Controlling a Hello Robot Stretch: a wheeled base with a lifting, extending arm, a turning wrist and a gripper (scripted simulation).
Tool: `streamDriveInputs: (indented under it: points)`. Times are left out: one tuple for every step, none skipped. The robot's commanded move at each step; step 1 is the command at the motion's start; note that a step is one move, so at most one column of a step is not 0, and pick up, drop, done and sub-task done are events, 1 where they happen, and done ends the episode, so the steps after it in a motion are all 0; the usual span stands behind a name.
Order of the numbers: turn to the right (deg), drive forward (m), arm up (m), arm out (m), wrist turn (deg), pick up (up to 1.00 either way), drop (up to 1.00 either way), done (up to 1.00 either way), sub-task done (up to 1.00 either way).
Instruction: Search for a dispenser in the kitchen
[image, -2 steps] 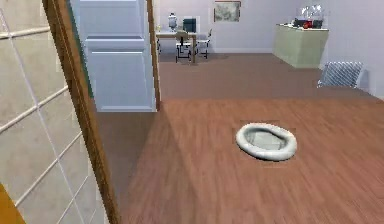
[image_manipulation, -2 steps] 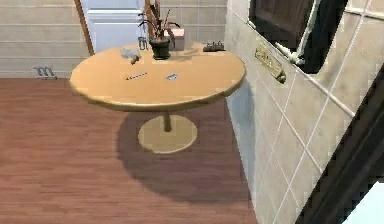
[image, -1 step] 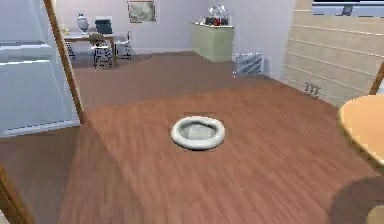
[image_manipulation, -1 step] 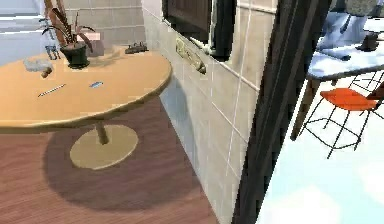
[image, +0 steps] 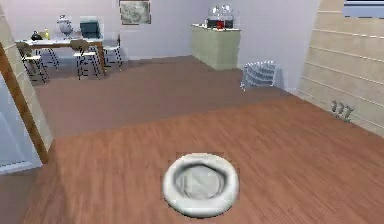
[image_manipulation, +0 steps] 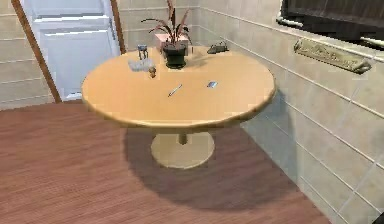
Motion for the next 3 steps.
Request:
streamDriveInputs:
  points:
    - [-39.0,0.00,0.00,0.00,0.0,0.00,0.00,0.00,0.00]
    - [0.0,0.75,0.00,0.00,0.0,0.00,0.00,0.00,0.00]
    - [12.0,0.00,0.00,0.00,0.0,0.00,0.00,0.00,0.00]
